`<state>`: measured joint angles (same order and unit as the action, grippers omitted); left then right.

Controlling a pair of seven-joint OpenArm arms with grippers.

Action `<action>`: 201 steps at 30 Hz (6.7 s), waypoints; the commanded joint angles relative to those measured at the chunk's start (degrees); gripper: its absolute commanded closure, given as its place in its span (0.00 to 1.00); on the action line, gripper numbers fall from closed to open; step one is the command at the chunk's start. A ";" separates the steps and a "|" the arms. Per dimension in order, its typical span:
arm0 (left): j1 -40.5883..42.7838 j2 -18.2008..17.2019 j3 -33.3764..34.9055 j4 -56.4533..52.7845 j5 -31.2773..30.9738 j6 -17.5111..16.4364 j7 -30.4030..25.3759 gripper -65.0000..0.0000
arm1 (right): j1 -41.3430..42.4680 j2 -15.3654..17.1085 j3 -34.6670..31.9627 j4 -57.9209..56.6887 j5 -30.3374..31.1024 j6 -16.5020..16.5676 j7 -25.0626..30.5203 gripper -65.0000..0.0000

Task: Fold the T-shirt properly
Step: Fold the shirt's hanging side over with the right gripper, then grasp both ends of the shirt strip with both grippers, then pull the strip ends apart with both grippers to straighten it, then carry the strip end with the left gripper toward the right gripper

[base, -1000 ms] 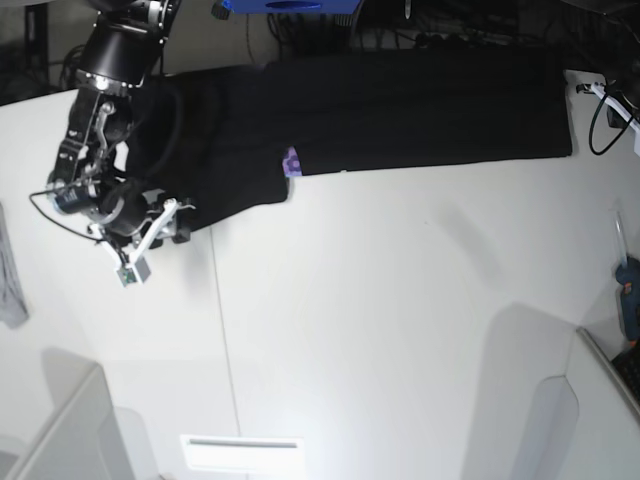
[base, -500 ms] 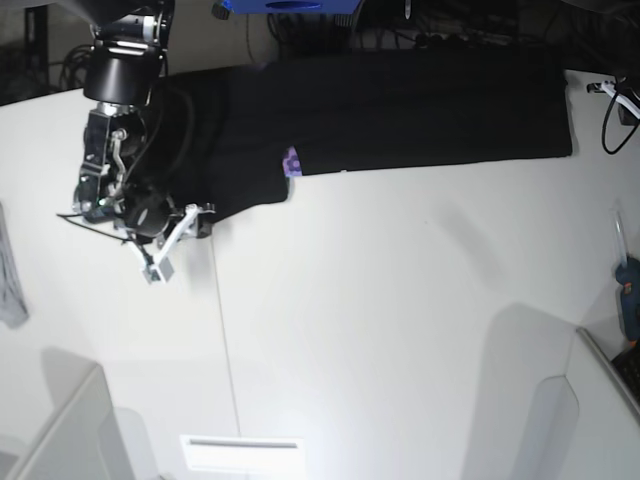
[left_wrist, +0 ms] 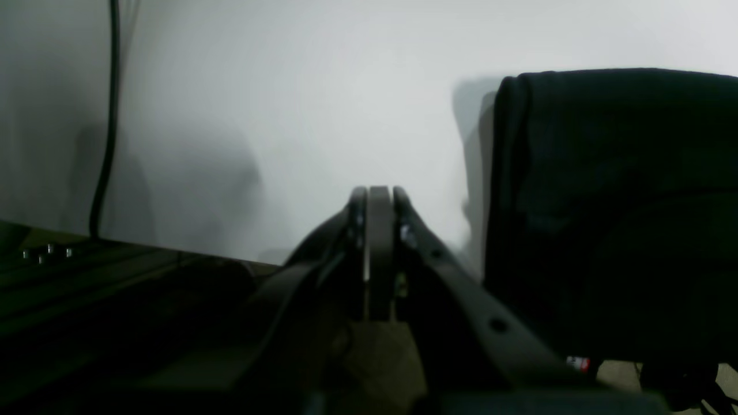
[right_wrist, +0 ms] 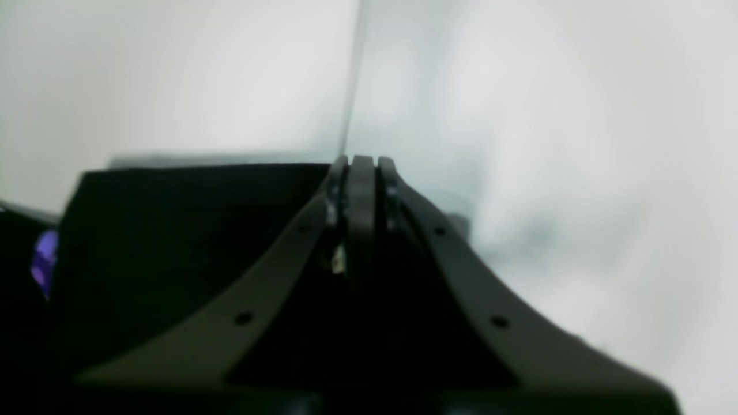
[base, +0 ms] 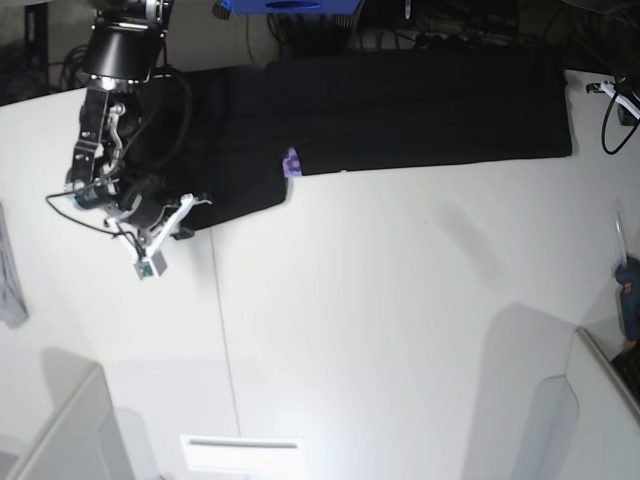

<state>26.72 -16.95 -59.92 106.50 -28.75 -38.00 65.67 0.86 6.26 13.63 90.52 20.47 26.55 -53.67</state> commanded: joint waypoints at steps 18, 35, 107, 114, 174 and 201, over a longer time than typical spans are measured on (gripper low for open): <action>0.22 -1.12 -0.34 0.62 -0.04 -0.20 -0.57 1.00 | -17.70 -1.91 3.38 23.90 3.40 0.58 -4.13 1.00; 0.05 -1.12 -0.26 0.62 -0.04 -0.20 -0.57 1.00 | -28.42 0.11 8.39 23.55 15.79 3.92 -3.96 1.00; -22.46 7.59 22.34 -20.48 21.15 0.33 -4.26 1.00 | -8.20 -0.59 17.10 -5.64 0.76 5.50 5.63 1.00; -21.31 7.50 21.55 -13.09 20.62 0.33 -2.94 1.00 | -8.56 -0.77 17.01 -0.89 1.11 5.85 5.45 1.00; -22.72 5.92 15.04 -24.26 2.77 -0.11 0.40 1.00 | -11.81 -2.09 17.01 18.36 6.48 11.13 -5.54 1.00; -9.88 11.81 30.51 4.49 2.86 0.33 -6.72 1.00 | -11.81 -3.76 17.01 18.36 6.39 11.13 -5.80 1.00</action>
<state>17.12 -4.99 -29.39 109.89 -24.67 -37.54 59.99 -11.46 2.04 30.50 107.79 25.91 37.17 -60.51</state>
